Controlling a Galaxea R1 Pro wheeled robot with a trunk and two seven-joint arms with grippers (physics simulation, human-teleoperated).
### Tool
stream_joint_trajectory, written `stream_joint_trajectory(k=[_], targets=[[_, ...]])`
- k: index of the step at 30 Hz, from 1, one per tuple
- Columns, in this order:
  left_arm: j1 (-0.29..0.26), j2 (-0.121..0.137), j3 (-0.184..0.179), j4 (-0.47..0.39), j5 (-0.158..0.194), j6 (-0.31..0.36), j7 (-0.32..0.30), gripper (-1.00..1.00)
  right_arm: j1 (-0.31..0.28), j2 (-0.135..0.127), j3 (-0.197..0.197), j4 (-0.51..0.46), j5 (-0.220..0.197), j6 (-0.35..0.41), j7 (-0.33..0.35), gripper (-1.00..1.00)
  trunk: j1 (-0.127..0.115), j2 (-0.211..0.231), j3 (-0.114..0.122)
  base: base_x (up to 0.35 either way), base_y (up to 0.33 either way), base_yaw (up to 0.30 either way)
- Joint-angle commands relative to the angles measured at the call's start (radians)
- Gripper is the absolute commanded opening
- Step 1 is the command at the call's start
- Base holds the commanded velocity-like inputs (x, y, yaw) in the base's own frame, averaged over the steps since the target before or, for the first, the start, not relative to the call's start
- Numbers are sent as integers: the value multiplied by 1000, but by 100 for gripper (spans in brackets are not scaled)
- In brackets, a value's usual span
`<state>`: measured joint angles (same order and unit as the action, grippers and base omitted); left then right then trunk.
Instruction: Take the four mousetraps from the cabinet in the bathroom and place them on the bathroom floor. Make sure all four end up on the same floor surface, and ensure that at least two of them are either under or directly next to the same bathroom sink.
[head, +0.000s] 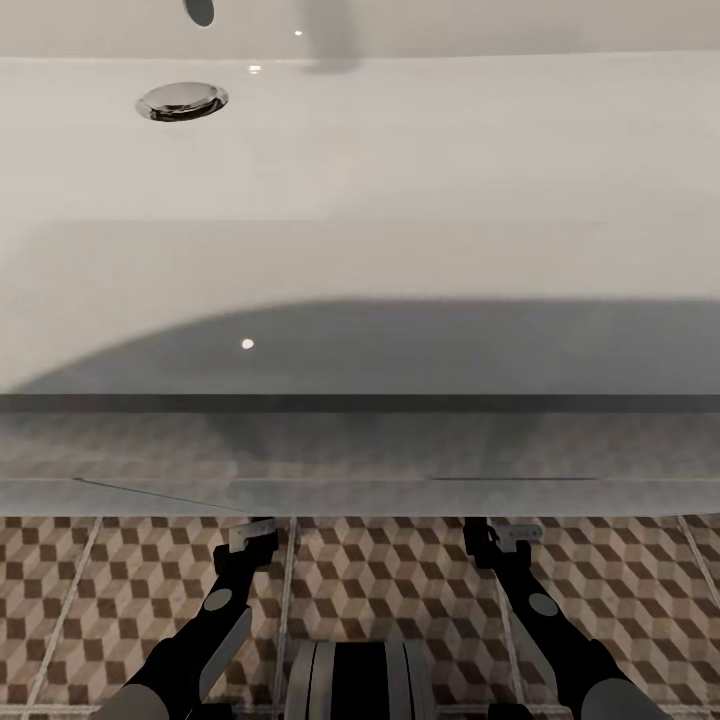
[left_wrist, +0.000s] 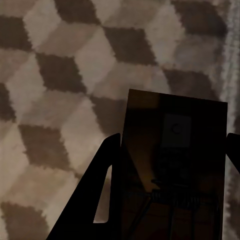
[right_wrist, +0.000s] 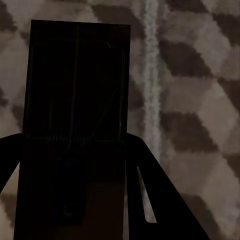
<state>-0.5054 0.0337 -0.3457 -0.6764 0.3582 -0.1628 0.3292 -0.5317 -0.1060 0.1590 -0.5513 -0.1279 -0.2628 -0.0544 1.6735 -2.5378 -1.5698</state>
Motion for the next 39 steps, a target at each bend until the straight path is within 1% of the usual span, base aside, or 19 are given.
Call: stream_joint_trajectory(k=[1,22,25,39], targets=[[-1,2,-9,0,8,-5,11,-100,-1,-1,8,1,-14,-4,-2,-100,0,0,-1,0,0,0],[-1,2,-9,0,8,-4,11,-100,-1,-1,8,1,-15,-4,-2,-100,0,0,-1,0,0,0],[-1,2,-9,0,8,-5,11,-100,-1,-1,8,1,-15,-4,-2,-100,1,-1,-12,0,0,0],[-1,2,-9,0,8,-6,11,-100,-1,-1,8,1,-15,-4,-2,-100,1,-1,-12,0,0,0]])
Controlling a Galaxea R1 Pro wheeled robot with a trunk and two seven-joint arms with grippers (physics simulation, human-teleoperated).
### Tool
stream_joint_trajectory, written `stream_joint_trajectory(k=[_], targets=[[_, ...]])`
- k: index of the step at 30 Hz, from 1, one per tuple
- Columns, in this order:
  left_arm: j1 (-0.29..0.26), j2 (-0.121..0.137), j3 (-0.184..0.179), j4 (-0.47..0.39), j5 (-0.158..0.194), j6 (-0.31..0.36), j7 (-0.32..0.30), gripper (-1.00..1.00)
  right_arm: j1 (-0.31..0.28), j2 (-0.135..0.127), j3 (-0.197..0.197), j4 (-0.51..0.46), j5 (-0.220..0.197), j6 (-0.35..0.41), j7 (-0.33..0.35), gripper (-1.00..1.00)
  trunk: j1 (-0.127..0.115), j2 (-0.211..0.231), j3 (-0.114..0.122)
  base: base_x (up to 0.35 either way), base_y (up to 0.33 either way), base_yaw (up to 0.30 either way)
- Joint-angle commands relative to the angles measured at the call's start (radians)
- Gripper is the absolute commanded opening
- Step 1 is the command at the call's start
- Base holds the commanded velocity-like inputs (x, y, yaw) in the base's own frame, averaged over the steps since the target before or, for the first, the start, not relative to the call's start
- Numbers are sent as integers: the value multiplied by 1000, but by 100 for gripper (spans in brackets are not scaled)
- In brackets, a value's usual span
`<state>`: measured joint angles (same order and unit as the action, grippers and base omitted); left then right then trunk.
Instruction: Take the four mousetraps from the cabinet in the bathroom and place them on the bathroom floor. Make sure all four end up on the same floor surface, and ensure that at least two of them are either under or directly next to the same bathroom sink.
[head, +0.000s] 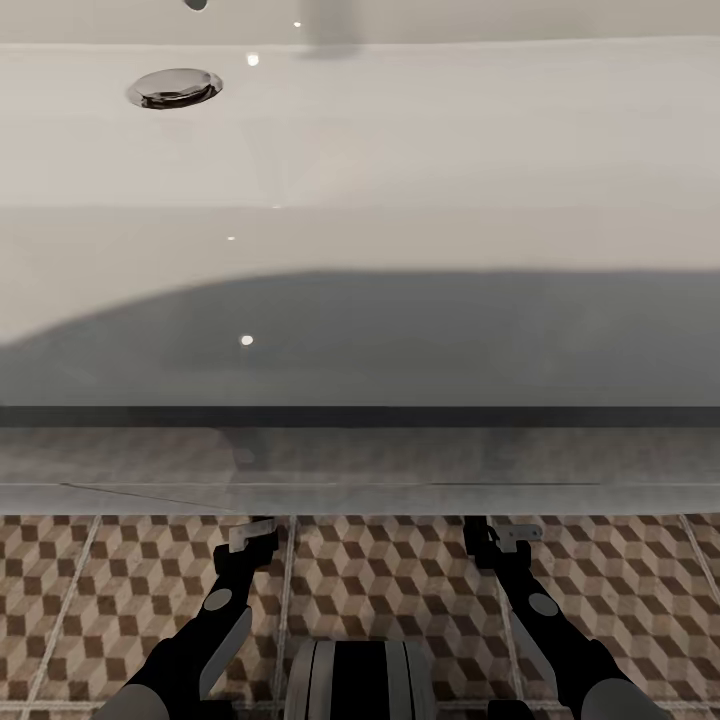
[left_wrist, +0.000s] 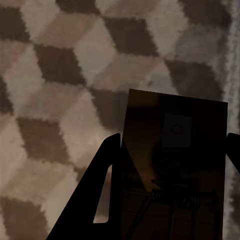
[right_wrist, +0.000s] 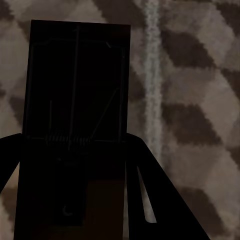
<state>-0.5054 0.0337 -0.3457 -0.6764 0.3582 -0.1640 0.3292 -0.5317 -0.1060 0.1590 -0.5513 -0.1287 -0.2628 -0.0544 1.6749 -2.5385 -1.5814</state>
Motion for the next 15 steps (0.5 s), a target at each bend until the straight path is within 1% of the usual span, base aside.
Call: stream_joint_trajectory(k=[1,15], targets=[[-1,2,-9,0,8,-5,11,-100,-1,-1,8,1,-14,-4,-2,-100,0,0,-1,0,0,0],[-1,2,-9,0,8,-5,11,-100,-1,-1,8,1,-13,-4,-2,-100,0,0,-1,0,0,0]])
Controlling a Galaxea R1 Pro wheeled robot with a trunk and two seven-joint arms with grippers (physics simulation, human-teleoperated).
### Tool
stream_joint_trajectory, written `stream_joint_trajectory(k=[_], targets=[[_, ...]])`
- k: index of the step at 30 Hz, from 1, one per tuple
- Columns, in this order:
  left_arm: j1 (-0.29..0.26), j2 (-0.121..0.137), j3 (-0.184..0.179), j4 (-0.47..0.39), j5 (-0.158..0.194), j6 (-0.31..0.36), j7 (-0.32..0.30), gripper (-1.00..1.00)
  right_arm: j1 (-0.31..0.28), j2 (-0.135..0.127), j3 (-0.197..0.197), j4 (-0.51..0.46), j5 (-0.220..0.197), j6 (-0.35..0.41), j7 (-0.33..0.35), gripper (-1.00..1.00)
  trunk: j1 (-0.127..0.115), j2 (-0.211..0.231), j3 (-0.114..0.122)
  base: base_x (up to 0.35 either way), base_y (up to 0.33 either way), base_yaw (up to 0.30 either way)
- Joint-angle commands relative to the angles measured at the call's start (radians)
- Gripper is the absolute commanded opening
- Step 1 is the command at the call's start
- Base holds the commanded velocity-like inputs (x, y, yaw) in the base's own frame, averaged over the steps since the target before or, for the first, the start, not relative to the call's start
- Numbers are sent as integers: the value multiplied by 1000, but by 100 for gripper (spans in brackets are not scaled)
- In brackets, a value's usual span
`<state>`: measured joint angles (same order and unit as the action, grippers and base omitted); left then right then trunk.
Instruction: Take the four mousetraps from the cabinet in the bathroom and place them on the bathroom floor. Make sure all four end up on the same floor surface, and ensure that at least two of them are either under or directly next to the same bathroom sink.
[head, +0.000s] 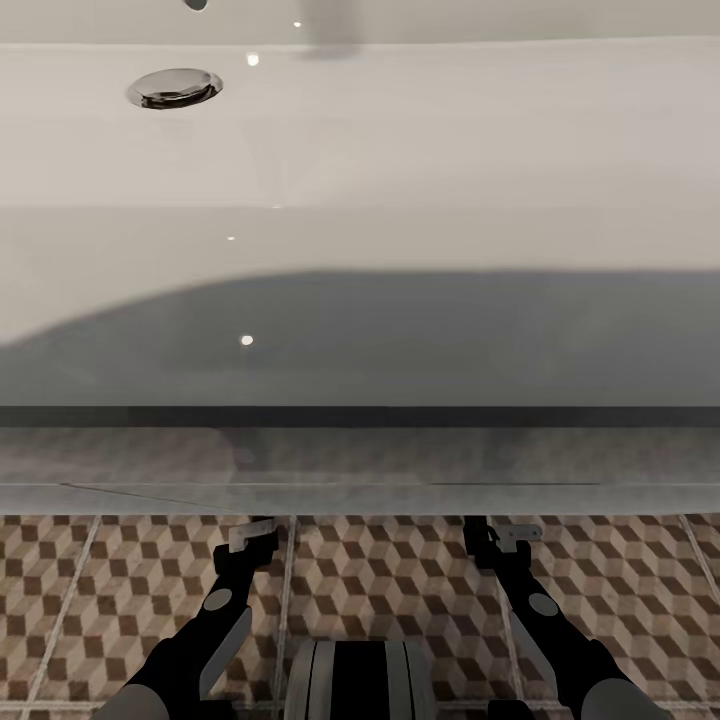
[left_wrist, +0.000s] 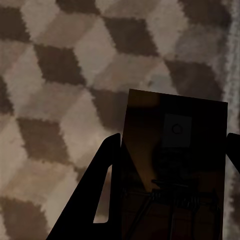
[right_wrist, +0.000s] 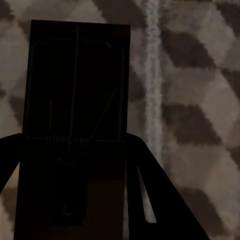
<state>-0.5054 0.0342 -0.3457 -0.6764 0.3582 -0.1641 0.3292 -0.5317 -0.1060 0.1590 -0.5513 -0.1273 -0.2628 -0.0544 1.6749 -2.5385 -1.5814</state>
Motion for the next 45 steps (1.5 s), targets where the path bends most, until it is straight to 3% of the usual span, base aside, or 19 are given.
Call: stream_joint_trajectory(k=[1,45], targets=[[-1,1,-9,0,8,-5,11,-100,-1,-1,8,1,-14,-4,-2,-100,0,0,-1,0,0,0],[-1,2,-7,0,9,-3,11,-100,-1,-1,8,1,-14,-4,-2,-100,1,-1,-8,0,0,0]])
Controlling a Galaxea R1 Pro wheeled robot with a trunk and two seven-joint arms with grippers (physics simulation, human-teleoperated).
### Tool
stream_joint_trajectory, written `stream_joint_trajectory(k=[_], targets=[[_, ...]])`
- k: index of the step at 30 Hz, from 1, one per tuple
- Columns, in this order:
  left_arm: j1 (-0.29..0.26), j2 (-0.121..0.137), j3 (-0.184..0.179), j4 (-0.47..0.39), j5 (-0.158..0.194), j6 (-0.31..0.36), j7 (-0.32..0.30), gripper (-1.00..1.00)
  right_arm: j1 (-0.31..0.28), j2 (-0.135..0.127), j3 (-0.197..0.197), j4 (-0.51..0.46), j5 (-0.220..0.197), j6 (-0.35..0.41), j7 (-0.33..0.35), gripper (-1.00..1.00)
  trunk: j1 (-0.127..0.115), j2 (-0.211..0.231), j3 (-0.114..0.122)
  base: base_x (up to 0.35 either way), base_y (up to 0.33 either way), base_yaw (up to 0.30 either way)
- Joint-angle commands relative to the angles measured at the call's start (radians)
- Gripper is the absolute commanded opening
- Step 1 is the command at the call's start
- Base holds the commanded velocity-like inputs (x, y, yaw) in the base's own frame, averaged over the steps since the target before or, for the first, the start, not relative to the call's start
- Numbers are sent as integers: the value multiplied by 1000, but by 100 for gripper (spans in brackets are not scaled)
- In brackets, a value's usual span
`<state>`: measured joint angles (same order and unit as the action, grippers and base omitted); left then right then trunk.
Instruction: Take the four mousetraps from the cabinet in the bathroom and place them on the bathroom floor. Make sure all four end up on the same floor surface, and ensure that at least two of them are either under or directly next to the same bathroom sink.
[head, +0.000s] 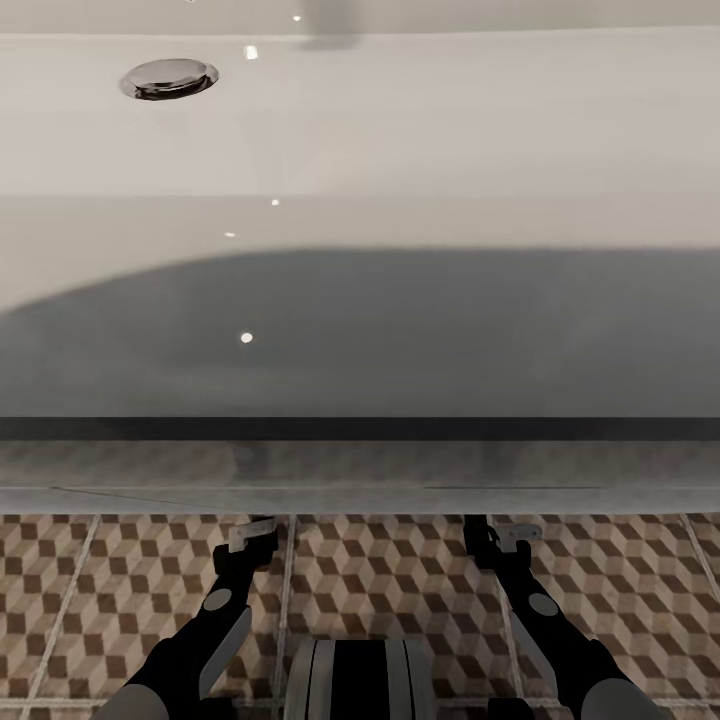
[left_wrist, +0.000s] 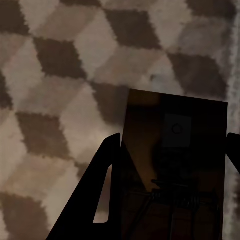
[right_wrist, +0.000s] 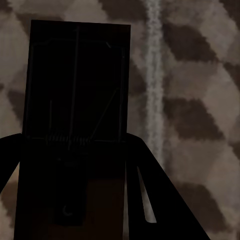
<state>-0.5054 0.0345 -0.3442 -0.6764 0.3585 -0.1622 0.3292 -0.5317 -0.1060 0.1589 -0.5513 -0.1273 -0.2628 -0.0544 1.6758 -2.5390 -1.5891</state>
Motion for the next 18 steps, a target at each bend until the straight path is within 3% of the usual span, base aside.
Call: stream_joint_trajectory(k=[1,18], targets=[[-1,2,-9,0,8,-4,11,-100,-1,-1,8,1,-14,-4,-2,-100,0,0,0,0,0,0],[1,5,-6,0,15,-10,12,-100,-1,-1,4,1,-14,-5,-2,-100,0,0,0,0,0,0]])
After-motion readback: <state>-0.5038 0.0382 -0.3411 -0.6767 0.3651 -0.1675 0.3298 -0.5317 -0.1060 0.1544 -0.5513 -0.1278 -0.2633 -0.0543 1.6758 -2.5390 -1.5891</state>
